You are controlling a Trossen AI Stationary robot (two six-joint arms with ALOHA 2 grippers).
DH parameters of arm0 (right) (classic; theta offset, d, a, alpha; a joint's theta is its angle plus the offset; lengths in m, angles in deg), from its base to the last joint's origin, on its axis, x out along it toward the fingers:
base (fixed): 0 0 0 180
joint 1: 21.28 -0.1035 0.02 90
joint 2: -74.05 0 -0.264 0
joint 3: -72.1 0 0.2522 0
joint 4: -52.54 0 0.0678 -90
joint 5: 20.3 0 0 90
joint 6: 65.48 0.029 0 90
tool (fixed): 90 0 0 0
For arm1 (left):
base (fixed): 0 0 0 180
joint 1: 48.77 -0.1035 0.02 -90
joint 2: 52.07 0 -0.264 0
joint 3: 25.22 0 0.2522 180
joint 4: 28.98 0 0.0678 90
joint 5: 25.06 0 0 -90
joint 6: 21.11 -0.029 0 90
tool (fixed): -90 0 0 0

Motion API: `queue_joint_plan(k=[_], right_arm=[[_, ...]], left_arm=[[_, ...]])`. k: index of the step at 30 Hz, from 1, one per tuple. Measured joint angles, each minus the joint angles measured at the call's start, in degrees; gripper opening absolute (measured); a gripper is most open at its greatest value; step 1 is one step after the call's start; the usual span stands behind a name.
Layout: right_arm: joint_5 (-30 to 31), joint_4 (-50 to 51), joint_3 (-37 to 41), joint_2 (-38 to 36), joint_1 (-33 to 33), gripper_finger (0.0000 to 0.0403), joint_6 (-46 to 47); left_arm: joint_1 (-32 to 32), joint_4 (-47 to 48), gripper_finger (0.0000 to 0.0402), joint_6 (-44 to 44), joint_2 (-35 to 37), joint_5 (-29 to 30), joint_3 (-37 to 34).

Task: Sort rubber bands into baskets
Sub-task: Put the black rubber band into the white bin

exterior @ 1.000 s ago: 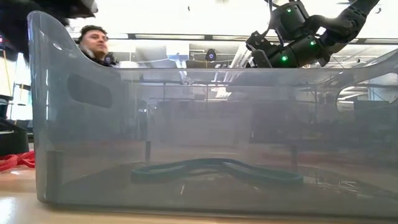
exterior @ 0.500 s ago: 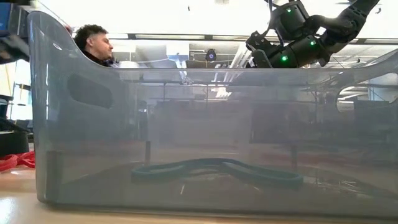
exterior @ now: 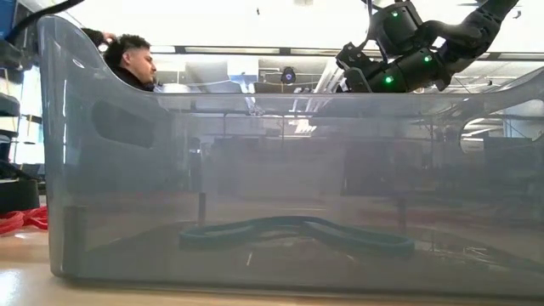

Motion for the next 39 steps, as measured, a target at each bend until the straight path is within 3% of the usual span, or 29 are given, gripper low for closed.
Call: queue_joint_plan(k=[19, 35, 39], right_arm=[[0.02, 0.0, 0.0, 0.0, -0.02, 0.0, 0.46], [0.02, 0.0, 0.0, 0.0, -0.01, 0.0, 0.94], [0.02, 0.0, 0.0, 0.0, -0.01, 0.0, 0.94]], left_arm=[[-0.17, 7.4, 0.0, 1.17, -0.97, 4.54, 1.17], [-3.58, 7.21, 0.0002, -2.46, -0.95, 5.35, 1.18], [-4.0, 6.35, 0.0016, -3.98, -0.95, 2.69, 1.18]])
